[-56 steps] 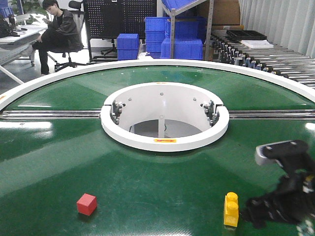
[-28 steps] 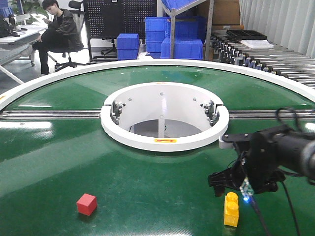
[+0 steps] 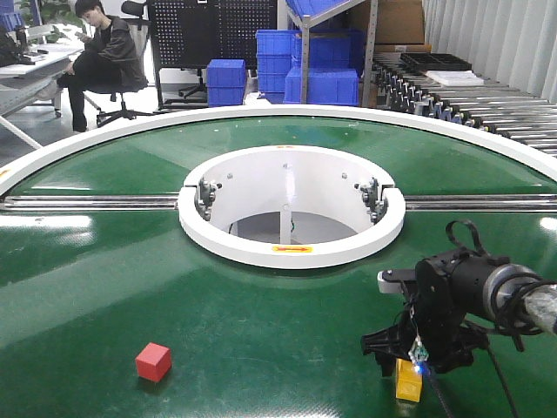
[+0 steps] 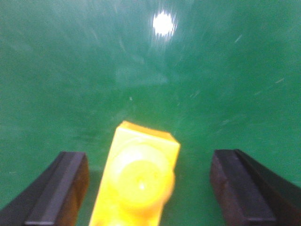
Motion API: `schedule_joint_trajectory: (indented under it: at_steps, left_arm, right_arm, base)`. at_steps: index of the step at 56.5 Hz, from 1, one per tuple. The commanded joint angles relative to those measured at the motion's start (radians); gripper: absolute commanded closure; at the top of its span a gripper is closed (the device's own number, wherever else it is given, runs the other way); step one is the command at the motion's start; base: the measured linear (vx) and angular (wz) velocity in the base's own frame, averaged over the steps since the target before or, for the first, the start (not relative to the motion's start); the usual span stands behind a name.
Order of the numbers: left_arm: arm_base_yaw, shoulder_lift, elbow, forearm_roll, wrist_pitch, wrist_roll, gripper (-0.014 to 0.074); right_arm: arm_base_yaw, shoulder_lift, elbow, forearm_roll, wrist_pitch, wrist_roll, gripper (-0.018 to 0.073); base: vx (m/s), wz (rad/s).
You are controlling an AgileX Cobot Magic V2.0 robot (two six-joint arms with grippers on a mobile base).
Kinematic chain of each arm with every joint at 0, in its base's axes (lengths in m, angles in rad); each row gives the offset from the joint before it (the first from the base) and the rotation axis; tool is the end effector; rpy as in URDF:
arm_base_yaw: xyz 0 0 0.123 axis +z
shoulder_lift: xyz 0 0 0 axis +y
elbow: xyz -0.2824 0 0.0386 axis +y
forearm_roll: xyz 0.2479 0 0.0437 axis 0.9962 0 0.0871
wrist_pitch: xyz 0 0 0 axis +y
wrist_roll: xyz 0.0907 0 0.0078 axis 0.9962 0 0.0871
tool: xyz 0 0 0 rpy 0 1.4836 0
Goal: Pick red and yellow blocks into blue bin
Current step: 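Lower the right gripper onto the yellow brick and close it, then lower the left gripper onto the red cube and close it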
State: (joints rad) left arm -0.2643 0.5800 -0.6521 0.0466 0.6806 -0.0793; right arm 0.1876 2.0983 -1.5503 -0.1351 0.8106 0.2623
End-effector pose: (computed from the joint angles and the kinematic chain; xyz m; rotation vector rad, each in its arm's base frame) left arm 0.1049 -0.0256 0.3261 0.2136 2.0842 -0.1554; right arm 0.4309 0.0727 0.1692 -0.0052 2.8249 -0.0593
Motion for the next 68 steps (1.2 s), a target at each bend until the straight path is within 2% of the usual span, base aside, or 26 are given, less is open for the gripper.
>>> schedule_joint_trajectory:
  at_steps: [1, 18, 27, 35, 40, 52, 61, 68]
  left_arm:
    - [-0.005, 0.010, -0.033, 0.001, -0.074, 0.002, 0.0062]
    - [-0.005, 0.010, -0.033, 0.002, -0.074, 0.002, 0.0062]
    - [-0.005, 0.010, -0.033, 0.003, -0.070, 0.002, 0.0062]
    - [-0.005, 0.010, -0.033, 0.003, -0.068, 0.016, 0.0062]
    - [-0.005, 0.024, -0.036, 0.003, -0.062, 0.041, 0.0062]
    - [-0.005, 0.240, -0.148, 0.001, 0.018, 0.054, 0.0062]
    - [-0.005, 0.466, -0.287, 0.001, 0.076, 0.054, 0.0057]
    - [-0.005, 0.651, -0.420, 0.000, 0.087, 0.085, 0.0013]
  right_arm:
    - [0.001, -0.054, -0.034, 0.008, -0.018, -0.011, 0.0036]
    - [0.001, -0.070, -0.034, 0.016, 0.012, -0.048, 0.0276]
    - [0.003, -0.150, -0.032, 0.026, 0.026, -0.126, 0.0288]
    - [0.036, -0.265, -0.008, 0.040, 0.044, -0.277, 0.0287]
    - [0.064, -0.342, 0.039, 0.045, 0.041, -0.316, 0.0287]
    - [0.095, -0.519, 0.176, 0.054, 0.000, -0.333, 0.0287]
    - [0.094, -0.597, 0.213, 0.066, 0.020, -0.367, 0.0287]
    - [0.093, -0.622, 0.213, 0.066, 0.023, -0.364, 0.0287]
  base:
    - [0.00, 0.00]
    - [0.00, 0.00]
    - [0.00, 0.00]
    - [0.00, 0.00]
    - [0.00, 0.00]
    - [0.00, 0.00]
    - [0.00, 0.00]
    - [0.00, 0.00]
